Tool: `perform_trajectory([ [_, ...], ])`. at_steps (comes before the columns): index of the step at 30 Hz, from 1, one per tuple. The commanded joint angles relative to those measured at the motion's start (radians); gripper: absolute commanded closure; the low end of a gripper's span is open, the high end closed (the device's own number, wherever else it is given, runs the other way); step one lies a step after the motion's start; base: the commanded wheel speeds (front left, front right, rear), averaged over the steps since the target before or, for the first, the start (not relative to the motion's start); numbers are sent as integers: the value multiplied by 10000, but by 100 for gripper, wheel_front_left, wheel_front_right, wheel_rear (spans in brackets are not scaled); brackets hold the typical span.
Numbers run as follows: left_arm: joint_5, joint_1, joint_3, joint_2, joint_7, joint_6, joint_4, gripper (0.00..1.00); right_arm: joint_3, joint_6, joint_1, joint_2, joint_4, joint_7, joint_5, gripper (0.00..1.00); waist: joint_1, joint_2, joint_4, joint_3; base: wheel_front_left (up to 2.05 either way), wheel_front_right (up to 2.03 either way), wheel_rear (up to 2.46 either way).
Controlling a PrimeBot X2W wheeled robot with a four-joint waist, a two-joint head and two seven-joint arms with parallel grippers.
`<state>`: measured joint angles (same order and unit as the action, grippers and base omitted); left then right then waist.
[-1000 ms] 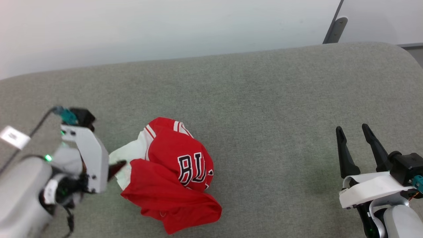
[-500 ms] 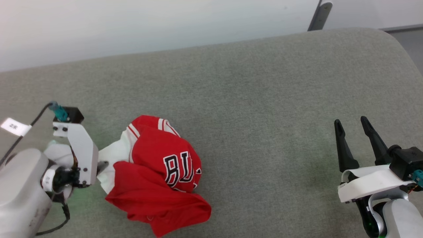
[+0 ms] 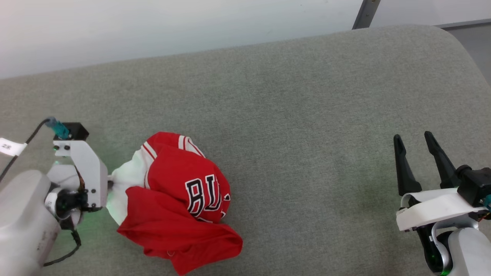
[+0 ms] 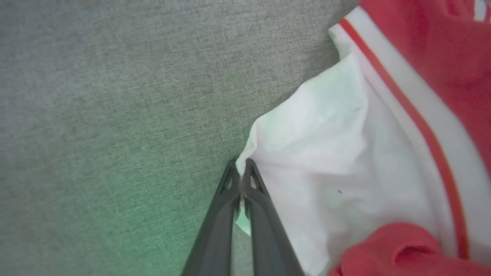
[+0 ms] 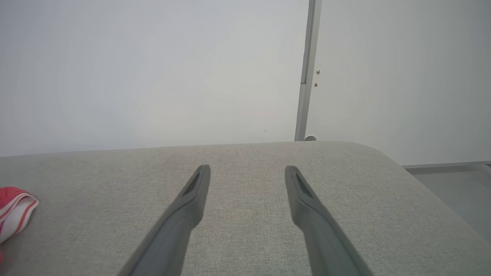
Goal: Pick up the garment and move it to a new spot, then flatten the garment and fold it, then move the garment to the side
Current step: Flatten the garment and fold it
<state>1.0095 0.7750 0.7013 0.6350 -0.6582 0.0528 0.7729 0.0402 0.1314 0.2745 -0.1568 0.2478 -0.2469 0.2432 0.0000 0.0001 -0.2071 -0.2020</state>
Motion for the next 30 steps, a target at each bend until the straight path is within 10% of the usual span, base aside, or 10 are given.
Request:
perform_trajectory([
  [1, -63, -74, 45, 74, 72, -2, 187, 100, -39, -14, 6, -28, -8, -56, -61, 0, 0, -1, 61, 23, 0, 0, 0],
  [16, -900, 110, -32, 1937, 890, -463, 456, 100, -226, -14, -124, 45, -145, 51, -165, 0, 0, -1, 640, 243, 0, 0, 0],
  [23, -333, -470, -194, 1516, 978, -394, 755, 100, -189, -14, -179, 106, -145, 66, -123, 0, 0, -1, 720, 238, 0, 0, 0],
  [24, -294, -521, -204, 1413, 1015, -424, 796, 92, -171, -14, -178, 100, -133, 59, -102, 0, 0, -1, 732, 240, 0, 0, 0],
  [27, -195, -587, -244, 1182, 1219, -401, 759, 0, -63, -14, -180, 56, -111, 83, -65, 0, 0, -1, 786, 293, 0, 0, 0],
  [30, -189, -561, -291, 1030, 1506, -447, 636, 0, 62, -14, -229, -37, -108, 148, -9, 0, 0, -1, 905, 412, 0, 0, 0],
])
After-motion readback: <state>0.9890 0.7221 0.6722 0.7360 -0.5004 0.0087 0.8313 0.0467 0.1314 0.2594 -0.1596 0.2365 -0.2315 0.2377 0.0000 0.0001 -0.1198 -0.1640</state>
